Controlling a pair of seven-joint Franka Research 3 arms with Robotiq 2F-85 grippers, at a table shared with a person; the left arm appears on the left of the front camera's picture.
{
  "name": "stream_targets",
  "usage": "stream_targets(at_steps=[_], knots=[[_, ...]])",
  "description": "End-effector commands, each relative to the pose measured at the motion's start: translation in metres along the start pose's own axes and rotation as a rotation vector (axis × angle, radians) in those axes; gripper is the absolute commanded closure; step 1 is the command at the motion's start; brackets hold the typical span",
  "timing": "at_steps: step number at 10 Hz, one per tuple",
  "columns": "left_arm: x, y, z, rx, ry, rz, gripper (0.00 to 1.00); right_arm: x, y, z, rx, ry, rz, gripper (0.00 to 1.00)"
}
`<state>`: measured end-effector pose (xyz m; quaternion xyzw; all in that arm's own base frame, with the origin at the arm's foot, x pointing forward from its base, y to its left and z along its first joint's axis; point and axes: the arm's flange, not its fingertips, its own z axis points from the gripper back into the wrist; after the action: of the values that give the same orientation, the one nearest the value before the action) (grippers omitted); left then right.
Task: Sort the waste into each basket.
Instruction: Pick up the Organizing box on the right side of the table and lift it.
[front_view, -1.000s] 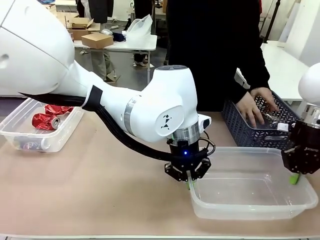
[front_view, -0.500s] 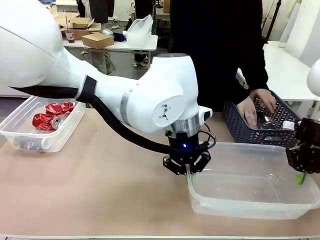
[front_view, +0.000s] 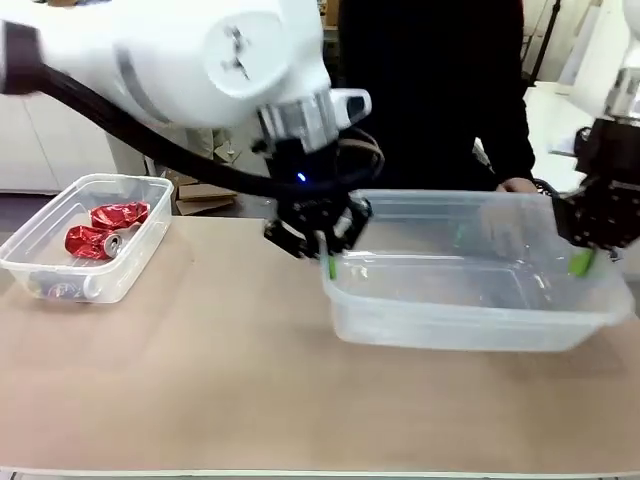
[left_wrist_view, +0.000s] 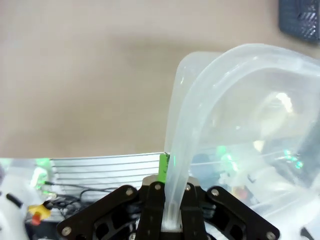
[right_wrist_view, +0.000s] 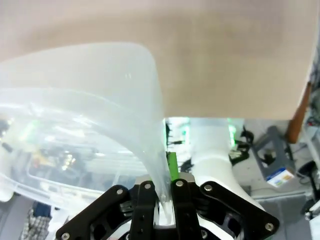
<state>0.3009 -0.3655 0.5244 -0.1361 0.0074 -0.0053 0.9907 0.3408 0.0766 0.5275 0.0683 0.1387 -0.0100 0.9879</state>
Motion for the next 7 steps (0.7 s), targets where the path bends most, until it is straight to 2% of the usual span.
stream_targets(at_steps=[1, 2, 3, 5, 7], knots=[[-0.021, 0.065, 0.036, -0.016, -0.107, 0.096, 1.00, 0.041, 0.025, -0.005, -0.017, 0.061, 0.044, 1.00], [-0.020, 0.097, 0.050, 0.005, -0.165, 0.131, 1.00, 0.050, 0.042, -0.005, -0.035, 0.067, 0.084, 1.00], [-0.012, 0.121, 0.050, 0.044, -0.178, 0.173, 1.00, 0.056, 0.051, -0.002, -0.024, 0.069, 0.098, 1.00], [0.011, 0.166, 0.038, 0.038, -0.148, 0.201, 1.00, 0.063, 0.069, -0.003, 0.000, 0.119, 0.133, 1.00], [0.037, 0.196, 0.032, 0.002, -0.098, 0.170, 1.00, 0.054, 0.077, -0.020, -0.010, 0.171, 0.137, 1.00]])
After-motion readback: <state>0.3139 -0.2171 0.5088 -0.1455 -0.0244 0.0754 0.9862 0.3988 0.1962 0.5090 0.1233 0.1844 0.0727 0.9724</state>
